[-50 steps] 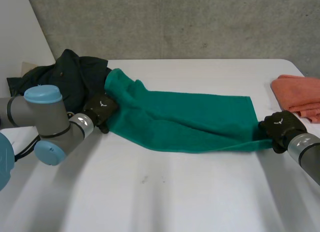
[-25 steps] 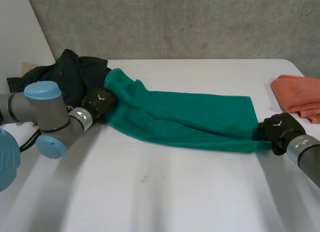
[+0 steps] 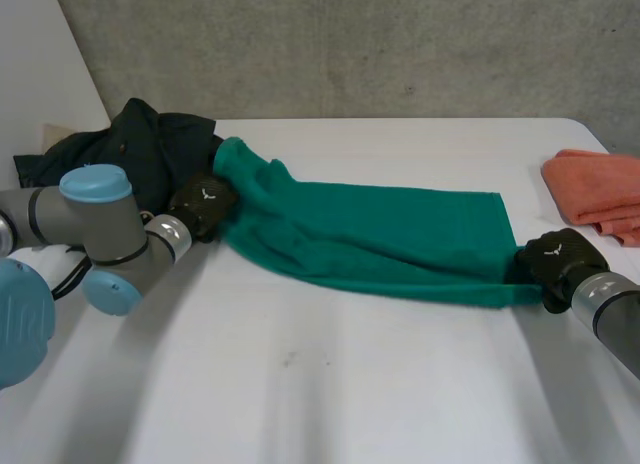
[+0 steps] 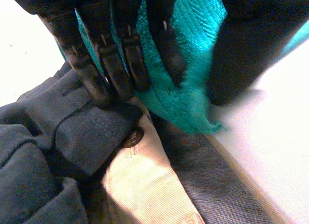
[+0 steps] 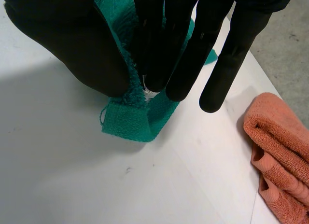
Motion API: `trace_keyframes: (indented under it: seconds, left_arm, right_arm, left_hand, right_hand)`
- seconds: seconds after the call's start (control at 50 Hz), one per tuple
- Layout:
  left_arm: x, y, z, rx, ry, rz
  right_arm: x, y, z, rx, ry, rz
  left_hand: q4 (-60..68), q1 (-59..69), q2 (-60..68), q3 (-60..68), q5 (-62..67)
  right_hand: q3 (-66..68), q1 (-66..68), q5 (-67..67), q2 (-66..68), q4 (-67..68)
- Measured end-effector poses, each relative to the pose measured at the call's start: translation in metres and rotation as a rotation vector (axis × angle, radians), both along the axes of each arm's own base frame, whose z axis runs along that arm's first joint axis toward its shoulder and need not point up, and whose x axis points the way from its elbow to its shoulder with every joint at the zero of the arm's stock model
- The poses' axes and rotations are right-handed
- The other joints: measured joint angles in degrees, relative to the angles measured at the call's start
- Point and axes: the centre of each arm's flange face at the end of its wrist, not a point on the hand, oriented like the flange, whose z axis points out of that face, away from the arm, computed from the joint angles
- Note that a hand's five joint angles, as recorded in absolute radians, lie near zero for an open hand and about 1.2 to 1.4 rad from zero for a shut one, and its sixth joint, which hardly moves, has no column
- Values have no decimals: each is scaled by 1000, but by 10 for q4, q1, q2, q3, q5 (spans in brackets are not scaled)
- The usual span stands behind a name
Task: Fold the laundry.
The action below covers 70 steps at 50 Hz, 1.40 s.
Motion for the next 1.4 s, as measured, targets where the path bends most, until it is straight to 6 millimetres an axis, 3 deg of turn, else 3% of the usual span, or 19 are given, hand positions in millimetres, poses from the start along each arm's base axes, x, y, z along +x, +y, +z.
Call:
trace_keyframes:
  seconds: [0.02, 0.04, 0.14, 0.2, 0.28, 0.34, 0.6, 0.7, 0.8, 0.92, 1.02, 1.08, 1.14, 1.2, 1.24, 1.32, 1.4]
  left_arm:
    - [0, -1, -1, -1, 0, 1]
    - [0, -1, -1, -2, 0, 2]
    - [-4, 0, 5, -16, 3, 21]
    - [-7, 3, 27, -51, 19, 54]
    - [-5, 18, 75, -99, 74, 101]
    - [-1, 35, 105, -120, 105, 117]
    - [43, 159, 247, -363, 193, 165]
    - [51, 173, 257, -337, 179, 191]
    - [48, 159, 223, -169, 106, 207]
    - [36, 122, 162, 31, 17, 211]
    - [22, 81, 145, 20, 20, 212]
    - [11, 48, 162, -110, 76, 213]
    - [1, 22, 192, -287, 157, 210]
    - [-8, 3, 234, -525, 270, 202]
    - [-12, -3, 261, -671, 343, 194]
    - [-16, -3, 290, -838, 444, 174]
    - [-19, -1, 288, -843, 491, 153]
  right_arm:
    - [0, 0, 0, 0, 0, 0]
    - [0, 0, 0, -1, 0, -1]
    - [-1, -1, 1, -8, 0, -5]
    - [-2, -4, 5, -21, -1, -11]
    - [-3, -6, 20, -55, 1, -17]
    - [-3, -5, 40, -89, 6, -18]
    - [-26, 26, 196, -308, 62, -63]
    - [-30, 39, 219, -334, 102, -62]
    - [-30, 33, 207, -276, 150, -50]
    - [-25, 0, 159, -131, 232, -30]
    - [-12, -32, 138, -138, 271, -45]
    - [0, -56, 145, -255, 249, -72]
    - [13, -81, 172, -468, 163, -111]
    - [22, -98, 211, -722, 28, -145]
    - [25, -102, 239, -885, -66, -157]
    - [26, -100, 269, -1065, -171, -158]
    - [26, -97, 269, -1091, -201, -152]
  left_hand:
    - [0, 0, 0, 0, 0]
    - [95, 58, 93, 92, 85]
    - [111, 58, 109, 108, 88]
    - [111, 58, 110, 109, 88]
    - [111, 58, 110, 109, 88]
    - [111, 58, 110, 109, 88]
    - [111, 58, 111, 111, 88]
    - [112, 58, 112, 111, 88]
    - [113, 58, 112, 111, 88]
    - [113, 58, 112, 111, 88]
    - [114, 58, 112, 111, 88]
    - [114, 58, 112, 111, 88]
    - [114, 58, 112, 111, 88]
    - [114, 58, 112, 111, 88]
    - [114, 58, 112, 111, 91]
    - [114, 58, 112, 111, 100]
    - [114, 58, 112, 111, 100]
  right_hand:
    - [0, 0, 0, 0, 0]
    - [0, 0, 0, 0, 0]
    - [0, 0, 0, 0, 0]
    - [0, 0, 0, 0, 0]
    - [0, 0, 0, 0, 0]
    - [0, 0, 0, 0, 0]
    - [3, 0, 10, 0, 2]
    - [3, 0, 10, 0, 2]
    - [3, 0, 13, 0, 2]
    - [3, 0, 15, 0, 2]
    - [3, 0, 19, 0, 2]
    - [3, 1, 22, 0, 2]
    - [3, 3, 23, 0, 2]
    - [3, 3, 25, 0, 2]
    - [3, 4, 25, 0, 2]
    - [3, 7, 25, 0, 2]
    - [3, 7, 25, 0, 2]
